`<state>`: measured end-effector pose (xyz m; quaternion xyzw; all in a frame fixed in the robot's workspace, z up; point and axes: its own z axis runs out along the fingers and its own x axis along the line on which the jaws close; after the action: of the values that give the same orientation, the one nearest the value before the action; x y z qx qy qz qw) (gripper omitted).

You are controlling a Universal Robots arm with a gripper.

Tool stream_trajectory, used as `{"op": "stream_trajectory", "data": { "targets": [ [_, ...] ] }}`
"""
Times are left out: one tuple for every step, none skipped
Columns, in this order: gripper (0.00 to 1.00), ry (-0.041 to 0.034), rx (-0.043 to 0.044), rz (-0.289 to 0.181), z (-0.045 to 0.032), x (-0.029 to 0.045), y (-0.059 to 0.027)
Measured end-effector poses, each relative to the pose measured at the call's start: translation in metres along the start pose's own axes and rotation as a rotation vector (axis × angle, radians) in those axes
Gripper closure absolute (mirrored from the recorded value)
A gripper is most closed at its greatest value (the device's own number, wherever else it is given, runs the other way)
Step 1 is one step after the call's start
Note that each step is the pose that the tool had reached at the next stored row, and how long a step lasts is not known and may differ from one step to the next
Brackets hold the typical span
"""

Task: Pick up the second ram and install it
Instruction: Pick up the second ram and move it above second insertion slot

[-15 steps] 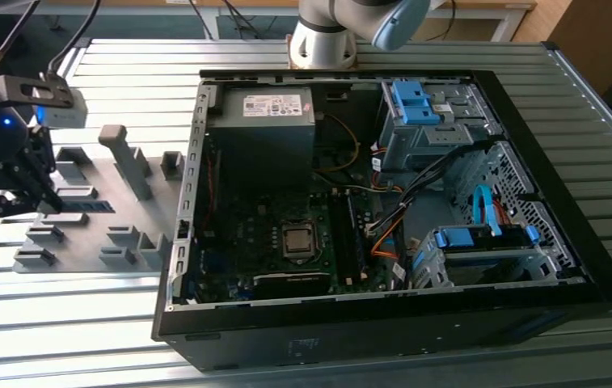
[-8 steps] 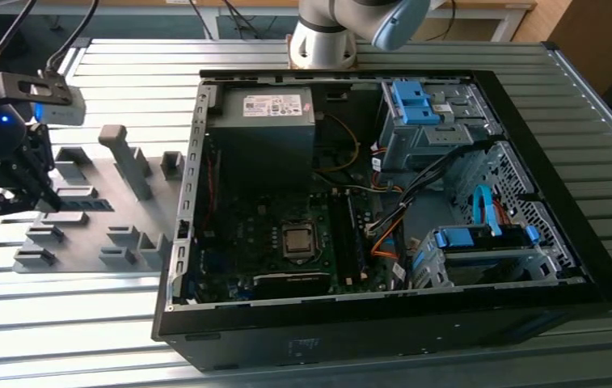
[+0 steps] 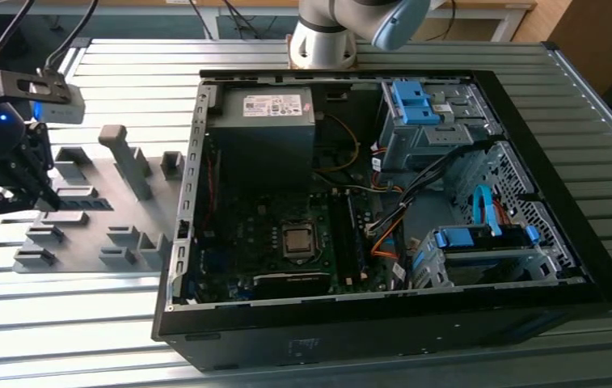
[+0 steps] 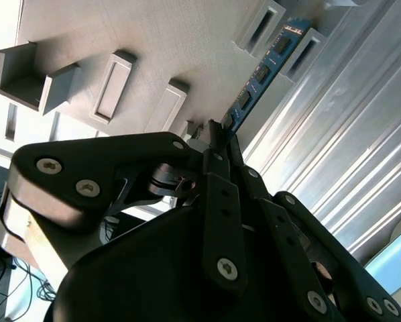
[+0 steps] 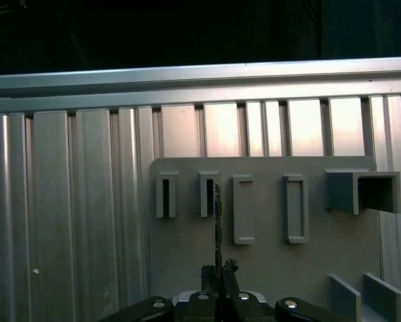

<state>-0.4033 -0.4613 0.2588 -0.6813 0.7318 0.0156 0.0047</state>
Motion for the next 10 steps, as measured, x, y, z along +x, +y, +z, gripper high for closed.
{"op": "stream_trajectory", "data": {
  "targets": [
    [0.86, 0.0001, -0.0001, 0.0, -0.0004, 0.0, 0.0],
    [0.86, 0.0002, -0.0001, 0.0, -0.0009, 0.0, 0.0],
    [0.86, 0.0001, -0.0001, 0.0, -0.0013, 0.0, 0.0],
    [0.86, 0.0, 0.0, 0.0, -0.0018, -0.0001, 0.0],
    [0.86, 0.0001, -0.0001, 0.0, -0.0023, -0.0001, 0.0],
    [0.86, 0.0001, 0.0, 0.0, -0.0028, -0.0001, 0.0],
    [0.86, 0.0, 0.0, 0.0, -0.0032, -0.0001, 0.0],
    [0.86, -0.0001, 0.0001, 0.0, -0.0036, -0.0001, 0.0001],
    [0.86, 0.0, 0.0, 0.0, -0.004, -0.0001, 0.0001],
    [0.86, 0.0001, -0.0001, 0.0, -0.0046, -0.0001, 0.0001]
  ]
}}
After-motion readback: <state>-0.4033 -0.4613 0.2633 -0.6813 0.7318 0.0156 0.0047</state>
